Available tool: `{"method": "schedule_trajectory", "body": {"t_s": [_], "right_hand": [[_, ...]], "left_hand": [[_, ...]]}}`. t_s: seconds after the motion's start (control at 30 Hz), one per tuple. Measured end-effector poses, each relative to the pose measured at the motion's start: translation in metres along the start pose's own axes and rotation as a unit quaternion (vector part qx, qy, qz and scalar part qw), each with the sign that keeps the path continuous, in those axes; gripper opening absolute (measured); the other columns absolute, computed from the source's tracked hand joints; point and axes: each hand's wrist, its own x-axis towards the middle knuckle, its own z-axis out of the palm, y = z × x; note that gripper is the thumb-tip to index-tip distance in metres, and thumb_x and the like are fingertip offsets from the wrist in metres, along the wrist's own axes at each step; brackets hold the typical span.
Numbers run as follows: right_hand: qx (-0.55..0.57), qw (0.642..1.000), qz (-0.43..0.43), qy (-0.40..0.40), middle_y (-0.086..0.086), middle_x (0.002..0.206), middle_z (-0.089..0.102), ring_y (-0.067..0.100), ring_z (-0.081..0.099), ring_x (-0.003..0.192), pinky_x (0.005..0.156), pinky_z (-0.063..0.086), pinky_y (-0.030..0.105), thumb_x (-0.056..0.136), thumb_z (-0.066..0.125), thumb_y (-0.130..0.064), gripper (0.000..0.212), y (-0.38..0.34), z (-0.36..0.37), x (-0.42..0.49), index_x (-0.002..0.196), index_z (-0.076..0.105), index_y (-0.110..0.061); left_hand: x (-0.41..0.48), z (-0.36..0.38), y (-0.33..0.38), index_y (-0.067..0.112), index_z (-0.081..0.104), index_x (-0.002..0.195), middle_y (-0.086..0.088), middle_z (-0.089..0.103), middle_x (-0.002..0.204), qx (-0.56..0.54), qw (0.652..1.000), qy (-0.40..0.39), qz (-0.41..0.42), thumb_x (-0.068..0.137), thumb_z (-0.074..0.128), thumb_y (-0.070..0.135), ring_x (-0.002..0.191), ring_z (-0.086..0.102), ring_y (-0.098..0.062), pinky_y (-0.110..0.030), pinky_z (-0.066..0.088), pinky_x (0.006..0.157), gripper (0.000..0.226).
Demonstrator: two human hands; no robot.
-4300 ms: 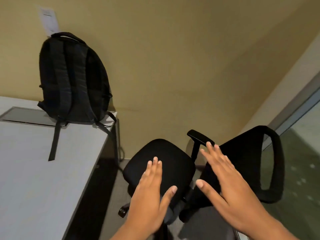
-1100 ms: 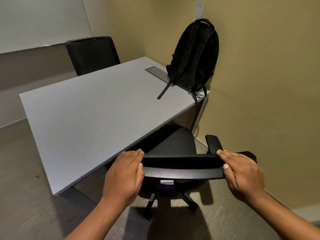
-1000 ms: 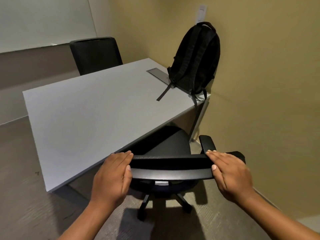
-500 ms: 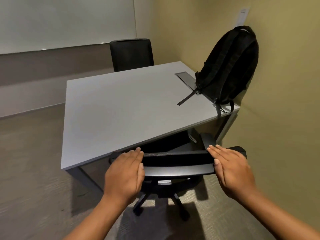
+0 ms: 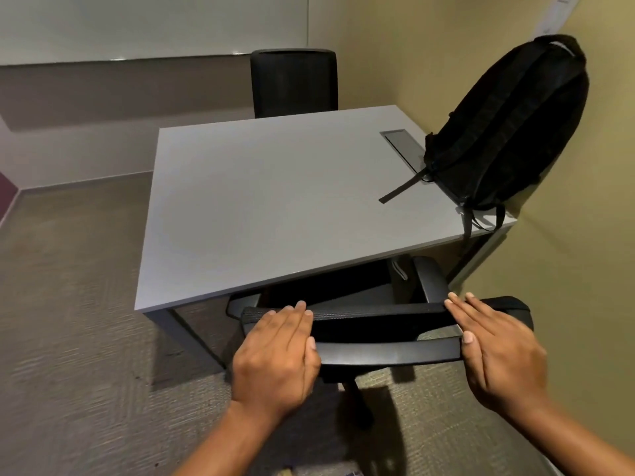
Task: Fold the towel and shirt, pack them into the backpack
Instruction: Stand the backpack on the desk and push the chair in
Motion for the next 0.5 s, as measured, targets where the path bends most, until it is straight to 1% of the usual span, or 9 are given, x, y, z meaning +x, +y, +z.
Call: {"method": "schedule_trajectory", "body": {"t_s": [0.13,0.23,0.3,0.4,0.5], "right_hand": [[0.017,0.999,-0.030,0.007,0.002,0.133,0.061,0.021,0.053,0.129,0.095,0.048,0.048,0.100,0.021,-0.035,0.055,0.023,0.002,0.012,0.130,0.061,-0.013],[0.033,0.998,-0.046,0.004,0.004,0.131,0.062,0.022,0.055,0.127,0.099,0.046,0.046,0.097,0.027,-0.030,0.051,0.036,0.007,0.026,0.127,0.063,-0.012],[0.045,0.997,-0.060,-0.006,0.004,0.131,0.062,0.021,0.055,0.127,0.104,0.042,0.042,0.094,0.031,-0.027,0.049,0.044,0.010,0.038,0.127,0.063,-0.012],[0.067,0.993,-0.093,-0.036,0.001,0.134,0.060,0.017,0.052,0.130,0.107,0.039,0.037,0.094,0.032,-0.030,0.049,0.061,0.013,0.056,0.130,0.062,-0.015],[0.067,0.988,-0.131,-0.052,0.002,0.137,0.058,0.018,0.051,0.131,0.109,0.037,0.038,0.094,0.033,-0.032,0.051,0.082,0.016,0.074,0.132,0.061,-0.014]], "left_hand": [[0.002,0.006,0.019,0.008,0.072,0.112,-0.007,0.070,0.118,0.024,0.999,-0.005,-0.022,0.093,0.043,0.024,0.108,0.067,-0.020,-0.038,0.047,0.099,0.038],[0.005,0.012,0.031,0.008,0.072,0.113,-0.007,0.069,0.118,0.044,0.998,-0.003,-0.040,0.094,0.042,0.023,0.109,0.066,-0.021,-0.038,0.046,0.100,0.038],[0.009,0.016,0.037,0.008,0.072,0.112,-0.007,0.070,0.117,0.063,0.997,0.003,-0.055,0.095,0.040,0.022,0.109,0.067,-0.021,-0.039,0.046,0.100,0.039],[0.017,0.022,0.042,0.007,0.072,0.111,-0.008,0.070,0.117,0.077,0.994,0.006,-0.078,0.097,0.036,0.023,0.109,0.067,-0.023,-0.042,0.048,0.098,0.042],[0.026,0.028,0.045,0.007,0.072,0.111,-0.007,0.070,0.117,0.086,0.992,0.014,-0.091,0.097,0.034,0.023,0.109,0.067,-0.023,-0.041,0.049,0.098,0.043]]}}
